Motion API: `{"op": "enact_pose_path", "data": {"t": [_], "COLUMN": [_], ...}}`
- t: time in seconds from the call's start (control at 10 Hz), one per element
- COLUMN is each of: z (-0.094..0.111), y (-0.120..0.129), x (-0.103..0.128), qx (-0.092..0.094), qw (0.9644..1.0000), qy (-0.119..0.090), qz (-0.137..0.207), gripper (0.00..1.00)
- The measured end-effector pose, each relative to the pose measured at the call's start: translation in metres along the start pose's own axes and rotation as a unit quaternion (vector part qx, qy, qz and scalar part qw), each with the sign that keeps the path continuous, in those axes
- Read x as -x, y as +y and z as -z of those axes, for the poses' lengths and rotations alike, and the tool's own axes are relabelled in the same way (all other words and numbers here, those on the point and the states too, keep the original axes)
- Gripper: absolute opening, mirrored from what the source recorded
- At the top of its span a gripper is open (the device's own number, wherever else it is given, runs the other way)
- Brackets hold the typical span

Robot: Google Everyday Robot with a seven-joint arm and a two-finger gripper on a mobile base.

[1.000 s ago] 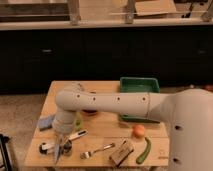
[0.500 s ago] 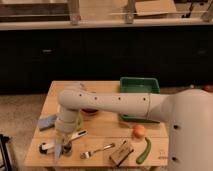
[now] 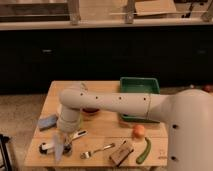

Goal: Place towel in metal cup

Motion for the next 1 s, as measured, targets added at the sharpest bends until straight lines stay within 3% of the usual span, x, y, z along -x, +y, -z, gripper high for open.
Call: {"op": "enact_pose_path", "data": {"t": [0.4, 0.5, 1.0], "z": [-0.0022, -0.0027, -0.004], "y": [0.001, 0.0003, -0.0028], "x": [-0.0001, -0.0003, 0.0029], "qx": [0.003, 0.002, 0.004], "qw": [1.0, 1.0, 0.9998], "qy": [-0.006, -0.007, -0.009], "qz": [0.001, 0.002, 0.019], "gripper": [0.76, 0.8, 0.8]}}
